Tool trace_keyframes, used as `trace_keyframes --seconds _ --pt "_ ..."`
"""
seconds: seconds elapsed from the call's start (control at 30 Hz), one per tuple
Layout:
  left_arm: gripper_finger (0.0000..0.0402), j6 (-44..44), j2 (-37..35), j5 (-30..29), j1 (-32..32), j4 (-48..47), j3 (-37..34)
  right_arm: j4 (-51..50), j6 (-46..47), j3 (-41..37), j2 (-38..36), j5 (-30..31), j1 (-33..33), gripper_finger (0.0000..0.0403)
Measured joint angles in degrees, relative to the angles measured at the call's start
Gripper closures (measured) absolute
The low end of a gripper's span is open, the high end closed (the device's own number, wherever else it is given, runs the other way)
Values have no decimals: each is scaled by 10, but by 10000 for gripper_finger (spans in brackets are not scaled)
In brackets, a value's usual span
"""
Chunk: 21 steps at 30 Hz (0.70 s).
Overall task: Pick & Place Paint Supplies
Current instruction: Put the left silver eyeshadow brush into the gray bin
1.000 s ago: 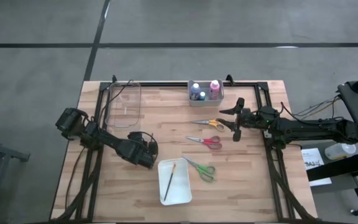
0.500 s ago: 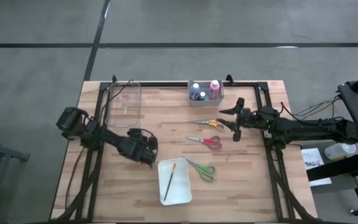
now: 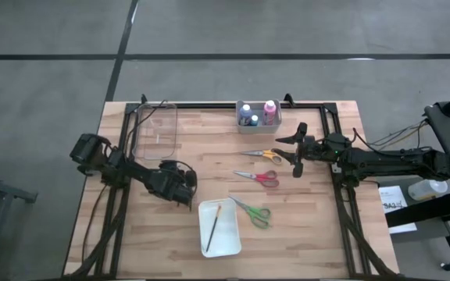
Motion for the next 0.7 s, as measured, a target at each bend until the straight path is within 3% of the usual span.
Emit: trace_keyframes --seconds 0.47,0.7 --pt "301 36 0 8 0 21 -7 0 0 0 0 0 0 209" --pt "371 29 1 9 0 24 -7 0 0 0 0 0 0 209"
